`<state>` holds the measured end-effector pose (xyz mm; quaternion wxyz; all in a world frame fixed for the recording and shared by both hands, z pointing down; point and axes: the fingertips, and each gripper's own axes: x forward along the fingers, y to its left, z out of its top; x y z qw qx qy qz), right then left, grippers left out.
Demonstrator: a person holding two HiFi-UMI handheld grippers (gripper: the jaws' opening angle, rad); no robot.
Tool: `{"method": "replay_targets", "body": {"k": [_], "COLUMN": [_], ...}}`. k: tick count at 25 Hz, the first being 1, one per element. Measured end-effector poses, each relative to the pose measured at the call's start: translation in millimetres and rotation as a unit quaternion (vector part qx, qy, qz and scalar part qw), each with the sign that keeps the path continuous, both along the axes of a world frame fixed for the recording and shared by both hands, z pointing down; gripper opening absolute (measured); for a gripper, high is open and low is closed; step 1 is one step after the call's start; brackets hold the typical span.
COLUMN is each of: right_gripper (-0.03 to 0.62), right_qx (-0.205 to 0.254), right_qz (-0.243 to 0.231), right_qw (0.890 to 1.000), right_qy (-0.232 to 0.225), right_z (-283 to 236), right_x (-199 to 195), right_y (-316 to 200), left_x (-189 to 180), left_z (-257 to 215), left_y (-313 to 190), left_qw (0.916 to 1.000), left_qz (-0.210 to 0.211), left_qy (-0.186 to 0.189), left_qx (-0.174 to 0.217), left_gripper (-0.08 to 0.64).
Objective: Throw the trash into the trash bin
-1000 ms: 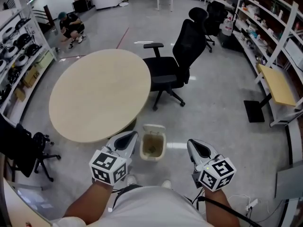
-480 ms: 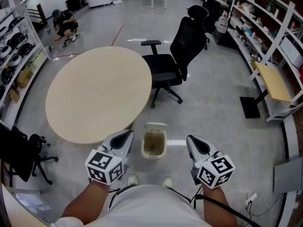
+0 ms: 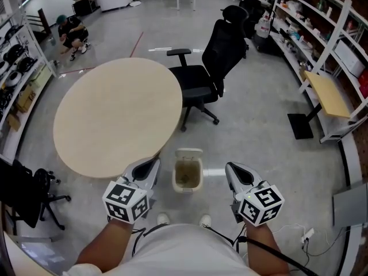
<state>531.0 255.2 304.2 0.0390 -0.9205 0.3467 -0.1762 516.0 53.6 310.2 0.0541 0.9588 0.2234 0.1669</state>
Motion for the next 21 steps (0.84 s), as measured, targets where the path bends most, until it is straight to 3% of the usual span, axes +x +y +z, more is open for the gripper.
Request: {"method": "replay_targets", "body": {"k": [21], "right_gripper": [0.002], "right_qx": [-0.007], "right_qz": [0.01], "right_qw": [1.0], "right_qy": [0.003], "right_z": [3.7], "right_x": [-5.1], "right_y": [4.2], "left_x": [0.7], "left_z": [2.2], "left_y": [5.3], "left_qw": [0.9999], "left_qz": [0.013], "left_qy": [0.002], "left_qx": [-0.001], "left_gripper": [0.007]}}
